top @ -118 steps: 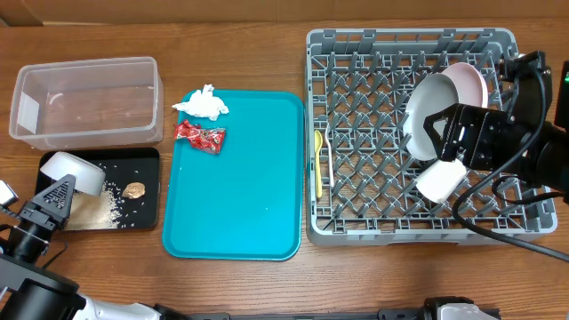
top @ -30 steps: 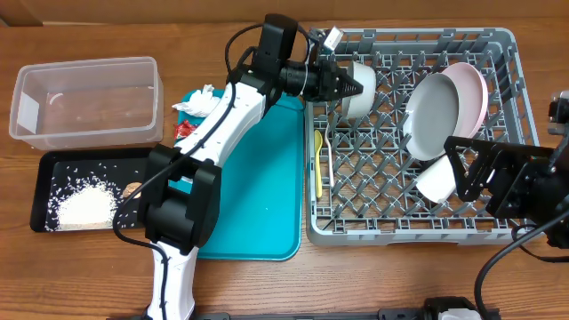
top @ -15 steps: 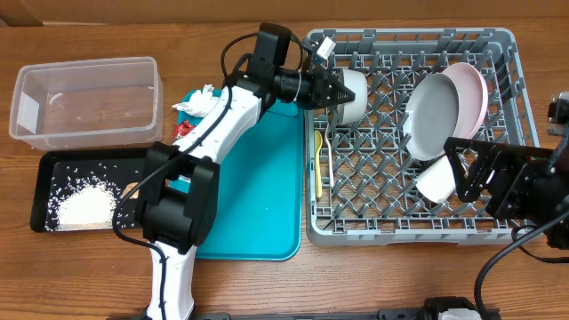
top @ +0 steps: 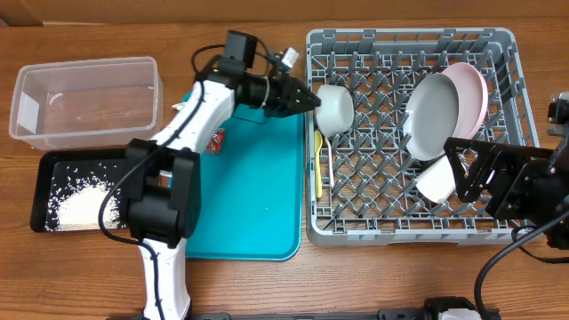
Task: Sort waste into correct bins and load items into the dishwasher rack
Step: 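Lower the bowl into the rack's front left and release it, then grasp the red candy wrapper on the teal tray with the left gripper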
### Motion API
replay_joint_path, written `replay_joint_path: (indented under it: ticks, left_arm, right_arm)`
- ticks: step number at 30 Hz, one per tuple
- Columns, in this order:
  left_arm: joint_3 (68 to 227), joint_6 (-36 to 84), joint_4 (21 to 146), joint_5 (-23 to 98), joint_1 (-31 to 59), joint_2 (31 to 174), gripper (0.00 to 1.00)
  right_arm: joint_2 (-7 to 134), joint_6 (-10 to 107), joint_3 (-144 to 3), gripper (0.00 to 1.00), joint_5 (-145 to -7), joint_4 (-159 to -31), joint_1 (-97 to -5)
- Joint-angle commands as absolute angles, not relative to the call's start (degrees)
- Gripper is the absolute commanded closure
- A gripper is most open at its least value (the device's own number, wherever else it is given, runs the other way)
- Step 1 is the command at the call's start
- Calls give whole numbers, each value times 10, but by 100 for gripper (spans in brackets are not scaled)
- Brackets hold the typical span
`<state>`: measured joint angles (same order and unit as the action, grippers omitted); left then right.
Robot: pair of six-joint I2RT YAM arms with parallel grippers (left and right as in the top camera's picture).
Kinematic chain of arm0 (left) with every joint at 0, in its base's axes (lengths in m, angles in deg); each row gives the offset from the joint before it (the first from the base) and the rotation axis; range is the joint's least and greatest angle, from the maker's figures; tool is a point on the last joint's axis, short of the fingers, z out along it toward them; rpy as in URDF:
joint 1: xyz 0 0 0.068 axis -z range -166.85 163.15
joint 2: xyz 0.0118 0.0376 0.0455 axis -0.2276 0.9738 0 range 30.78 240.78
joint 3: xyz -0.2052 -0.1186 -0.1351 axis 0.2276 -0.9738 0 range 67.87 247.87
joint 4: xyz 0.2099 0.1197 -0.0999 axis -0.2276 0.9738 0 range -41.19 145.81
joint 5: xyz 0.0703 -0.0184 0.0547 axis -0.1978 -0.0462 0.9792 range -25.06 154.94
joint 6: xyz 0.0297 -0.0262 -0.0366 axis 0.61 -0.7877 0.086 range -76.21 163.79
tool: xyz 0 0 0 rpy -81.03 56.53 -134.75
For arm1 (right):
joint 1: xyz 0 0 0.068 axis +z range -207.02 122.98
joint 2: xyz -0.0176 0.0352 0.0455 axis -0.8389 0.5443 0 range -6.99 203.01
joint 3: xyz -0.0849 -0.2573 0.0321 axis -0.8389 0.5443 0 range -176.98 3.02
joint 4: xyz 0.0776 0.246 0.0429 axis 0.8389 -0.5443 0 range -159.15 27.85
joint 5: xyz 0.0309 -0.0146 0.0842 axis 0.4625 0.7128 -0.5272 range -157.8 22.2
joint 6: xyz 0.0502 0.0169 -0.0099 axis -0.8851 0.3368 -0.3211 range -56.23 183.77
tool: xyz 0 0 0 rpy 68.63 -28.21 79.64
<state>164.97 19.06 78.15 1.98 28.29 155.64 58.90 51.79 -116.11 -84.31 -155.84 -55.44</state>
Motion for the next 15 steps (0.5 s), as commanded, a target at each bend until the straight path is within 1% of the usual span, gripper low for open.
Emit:
replay_joint_path:
  ticks: [1,2,5,8,11,15]
  left_arm:
    - [1646,216,788,-4,264,1560,25]
    - [1646,220,789,-15,260,1559,0]
    - [1646,226,812,-2,247,1551,0]
    - [1647,238,861,58,231,1532,0]
    - [1652,268,941,159,216,1484,0]
    - [1657,286,1034,353,210,1366,0]
  right_arm:
    - [586,515,-1163,10,-843,-1556,-552]
    - [586,515,-1163,10,-843,-1555,-552]
    - [586,515,-1163,10,-843,-1554,-552]
    - [586,515,-1163,10,-843,-1555,-552]
    - [586,515,-1163,10,-843,-1554,-552]
    - [586,515,-1163,10,-844,-1552,-552]
